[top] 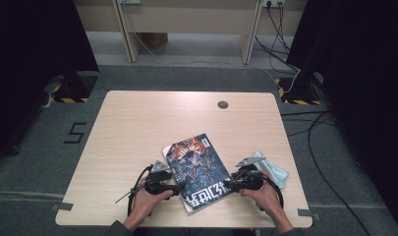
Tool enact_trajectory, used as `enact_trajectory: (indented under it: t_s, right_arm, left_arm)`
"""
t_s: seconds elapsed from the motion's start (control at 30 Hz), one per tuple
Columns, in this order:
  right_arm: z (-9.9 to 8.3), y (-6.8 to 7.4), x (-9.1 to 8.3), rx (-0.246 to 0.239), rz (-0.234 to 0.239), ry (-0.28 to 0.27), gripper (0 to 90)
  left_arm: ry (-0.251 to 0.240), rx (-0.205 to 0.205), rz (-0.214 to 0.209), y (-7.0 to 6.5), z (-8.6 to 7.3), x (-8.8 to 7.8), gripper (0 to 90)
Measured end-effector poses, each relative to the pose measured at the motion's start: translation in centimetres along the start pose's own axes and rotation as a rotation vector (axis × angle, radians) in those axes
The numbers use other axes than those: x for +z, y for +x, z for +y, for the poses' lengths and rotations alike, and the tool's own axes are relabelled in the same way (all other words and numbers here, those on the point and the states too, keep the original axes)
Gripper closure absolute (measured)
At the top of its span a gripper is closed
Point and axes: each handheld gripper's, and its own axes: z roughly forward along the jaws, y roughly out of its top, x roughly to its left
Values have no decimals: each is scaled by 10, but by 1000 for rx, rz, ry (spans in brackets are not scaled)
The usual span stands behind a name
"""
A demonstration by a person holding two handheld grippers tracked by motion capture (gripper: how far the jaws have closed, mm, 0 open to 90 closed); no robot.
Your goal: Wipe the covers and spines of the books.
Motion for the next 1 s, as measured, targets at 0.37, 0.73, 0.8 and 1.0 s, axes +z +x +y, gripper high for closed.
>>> enact_trajectory:
  t_s: [0.37, 0.73, 0.8, 1.0]
  right_arm:
    - [-9, 20, -3, -51, 6, 22, 495]
    - [-20, 47, -8, -97, 26, 43, 527]
    - [-19, 44, -10, -85, 18, 26, 532]
    - [-17, 29, -16, -5, -14, -59, 566]
  left_arm:
    - [-13, -21, 30, 8, 3, 5, 273]
    - [-22, -31, 33, 18, 11, 12, 281]
    - [-11, -31, 28, 18, 10, 10, 285]
    - [10, -23, 9, 16, 3, -1, 267]
